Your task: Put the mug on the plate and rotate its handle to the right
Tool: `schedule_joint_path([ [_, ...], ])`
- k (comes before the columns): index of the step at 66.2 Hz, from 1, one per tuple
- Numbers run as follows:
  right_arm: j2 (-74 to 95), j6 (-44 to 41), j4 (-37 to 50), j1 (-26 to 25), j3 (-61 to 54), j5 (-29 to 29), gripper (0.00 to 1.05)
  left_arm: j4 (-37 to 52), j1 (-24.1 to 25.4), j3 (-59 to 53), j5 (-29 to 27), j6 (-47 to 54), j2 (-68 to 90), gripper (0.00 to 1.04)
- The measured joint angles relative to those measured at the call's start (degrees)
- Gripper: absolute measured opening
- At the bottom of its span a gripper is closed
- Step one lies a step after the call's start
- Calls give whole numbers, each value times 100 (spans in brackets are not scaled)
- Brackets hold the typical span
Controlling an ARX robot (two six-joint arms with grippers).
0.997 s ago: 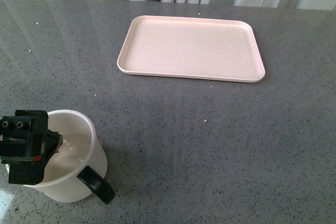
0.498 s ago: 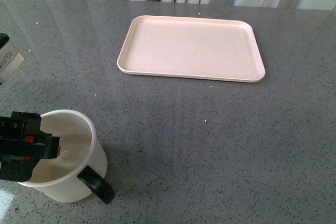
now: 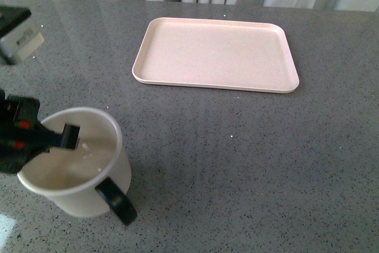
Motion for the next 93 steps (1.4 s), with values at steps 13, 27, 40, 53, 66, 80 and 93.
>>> schedule_joint_path([
  [13,0,0,0,0,0,0,96,-387,-39,1220,55,26,474,2],
  [27,0,0,0,0,2,0,96,-737,-234,3032,192,24,1683,2],
  [40,0,0,0,0,0,0,96,-1119,-459,4531,234,20,2789,2],
  [53,0,0,0,0,2,0,96,-1552,-605,5914,258,11,3886,2],
  [66,0,0,0,0,2,0,96,-1895,-621,6776,262,-7,4548,2],
  [80,0,0,0,0,2,-2,96,-2033,-645,7335,302,-17,4944,2],
  [93,0,0,0,0,0,0,96,-2251,-717,7781,302,-2,5294,2],
])
